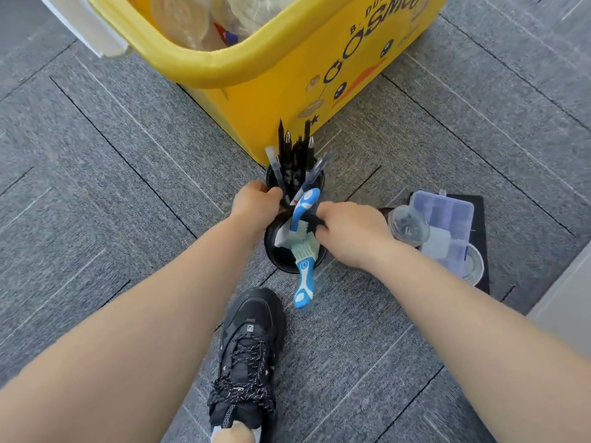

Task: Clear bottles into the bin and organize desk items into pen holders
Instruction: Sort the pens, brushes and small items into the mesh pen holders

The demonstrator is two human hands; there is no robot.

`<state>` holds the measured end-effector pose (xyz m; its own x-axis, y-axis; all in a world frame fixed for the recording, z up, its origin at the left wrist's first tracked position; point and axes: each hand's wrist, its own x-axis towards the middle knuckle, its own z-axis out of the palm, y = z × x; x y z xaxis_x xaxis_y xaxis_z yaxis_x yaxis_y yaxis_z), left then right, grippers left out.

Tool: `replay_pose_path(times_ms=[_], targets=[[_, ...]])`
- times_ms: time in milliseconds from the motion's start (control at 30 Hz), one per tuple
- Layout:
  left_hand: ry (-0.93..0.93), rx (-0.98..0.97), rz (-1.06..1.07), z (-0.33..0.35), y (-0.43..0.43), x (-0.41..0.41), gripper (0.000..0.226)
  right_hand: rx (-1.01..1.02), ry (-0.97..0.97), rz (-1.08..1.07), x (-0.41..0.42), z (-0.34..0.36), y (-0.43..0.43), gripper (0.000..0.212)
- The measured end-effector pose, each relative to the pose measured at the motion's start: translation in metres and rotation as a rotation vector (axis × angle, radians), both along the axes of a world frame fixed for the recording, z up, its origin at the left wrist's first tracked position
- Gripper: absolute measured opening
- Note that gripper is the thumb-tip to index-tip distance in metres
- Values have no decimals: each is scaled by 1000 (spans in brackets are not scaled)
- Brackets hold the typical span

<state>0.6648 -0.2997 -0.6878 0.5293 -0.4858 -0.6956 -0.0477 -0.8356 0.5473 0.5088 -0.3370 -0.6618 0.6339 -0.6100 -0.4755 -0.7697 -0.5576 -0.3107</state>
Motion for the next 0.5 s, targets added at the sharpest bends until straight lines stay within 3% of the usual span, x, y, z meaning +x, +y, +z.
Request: replay_pose_path(times_ms=[300, 500], targets=[[53, -94, 77, 101, 62, 12, 17, 160, -266, -480, -48, 81, 30, 20], [94, -100, 152, 226, 129, -27, 16, 224, -352, -749, -72, 189, 81, 15]])
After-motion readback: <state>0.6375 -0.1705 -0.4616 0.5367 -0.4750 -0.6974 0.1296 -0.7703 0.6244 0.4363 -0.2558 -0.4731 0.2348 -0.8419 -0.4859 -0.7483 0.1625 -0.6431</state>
